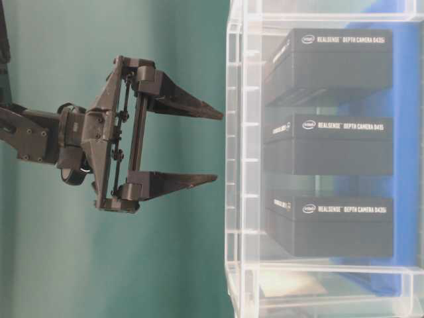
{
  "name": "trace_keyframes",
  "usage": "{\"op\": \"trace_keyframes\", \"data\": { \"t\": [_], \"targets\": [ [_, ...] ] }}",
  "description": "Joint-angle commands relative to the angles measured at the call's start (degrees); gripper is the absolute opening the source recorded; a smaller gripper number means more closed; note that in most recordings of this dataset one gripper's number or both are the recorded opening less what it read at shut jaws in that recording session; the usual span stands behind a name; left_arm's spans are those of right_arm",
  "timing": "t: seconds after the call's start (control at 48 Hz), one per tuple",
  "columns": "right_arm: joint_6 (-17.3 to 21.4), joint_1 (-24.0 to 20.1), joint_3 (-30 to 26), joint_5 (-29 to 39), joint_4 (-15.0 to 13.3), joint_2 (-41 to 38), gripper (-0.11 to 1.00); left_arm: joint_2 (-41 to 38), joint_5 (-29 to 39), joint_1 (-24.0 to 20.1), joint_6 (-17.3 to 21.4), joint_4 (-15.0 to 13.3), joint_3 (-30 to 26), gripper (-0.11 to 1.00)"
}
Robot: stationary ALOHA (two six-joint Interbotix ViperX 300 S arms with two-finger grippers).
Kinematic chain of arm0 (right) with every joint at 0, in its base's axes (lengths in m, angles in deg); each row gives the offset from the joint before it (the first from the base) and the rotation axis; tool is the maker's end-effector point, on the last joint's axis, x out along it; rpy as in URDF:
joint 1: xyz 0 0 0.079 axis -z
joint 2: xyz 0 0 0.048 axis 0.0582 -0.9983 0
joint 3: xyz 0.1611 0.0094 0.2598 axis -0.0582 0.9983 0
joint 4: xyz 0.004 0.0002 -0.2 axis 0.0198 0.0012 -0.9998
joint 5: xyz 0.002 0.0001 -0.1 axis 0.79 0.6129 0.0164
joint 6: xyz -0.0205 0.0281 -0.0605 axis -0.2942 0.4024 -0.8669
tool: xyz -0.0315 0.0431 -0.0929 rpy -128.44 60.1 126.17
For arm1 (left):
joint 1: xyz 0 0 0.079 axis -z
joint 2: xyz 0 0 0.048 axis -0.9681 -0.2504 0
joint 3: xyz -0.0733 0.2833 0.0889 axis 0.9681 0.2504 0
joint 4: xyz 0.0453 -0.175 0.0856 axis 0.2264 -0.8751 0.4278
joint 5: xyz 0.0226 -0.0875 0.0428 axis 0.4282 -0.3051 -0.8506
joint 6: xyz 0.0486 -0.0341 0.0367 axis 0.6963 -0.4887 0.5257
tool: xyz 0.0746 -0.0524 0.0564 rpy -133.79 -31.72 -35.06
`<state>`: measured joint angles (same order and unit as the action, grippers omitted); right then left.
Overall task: Take out the box from the case.
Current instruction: 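Move the open right gripper over the middle black box in the case, then lower the right gripper around the middle black box and close it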
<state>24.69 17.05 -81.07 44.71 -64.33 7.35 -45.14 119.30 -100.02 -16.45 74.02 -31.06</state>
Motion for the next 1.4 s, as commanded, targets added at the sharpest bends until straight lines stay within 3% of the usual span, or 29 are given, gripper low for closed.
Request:
{"op": "trace_keyframes", "data": {
  "t": [0.0,1.376],
  "targets": [
    [-0.09,0.09,-1.41,-0.09,-0.18,1.14,0.94,0.0,-0.35,-0.18,0.09,-0.09,-0.79,0.9],
    [0.0,0.09,0.44,-0.53,-0.26,-0.44,0.94,-2.46,-0.35,0.35,0.53,-0.18,-2.11,0.9]
  ]
}}
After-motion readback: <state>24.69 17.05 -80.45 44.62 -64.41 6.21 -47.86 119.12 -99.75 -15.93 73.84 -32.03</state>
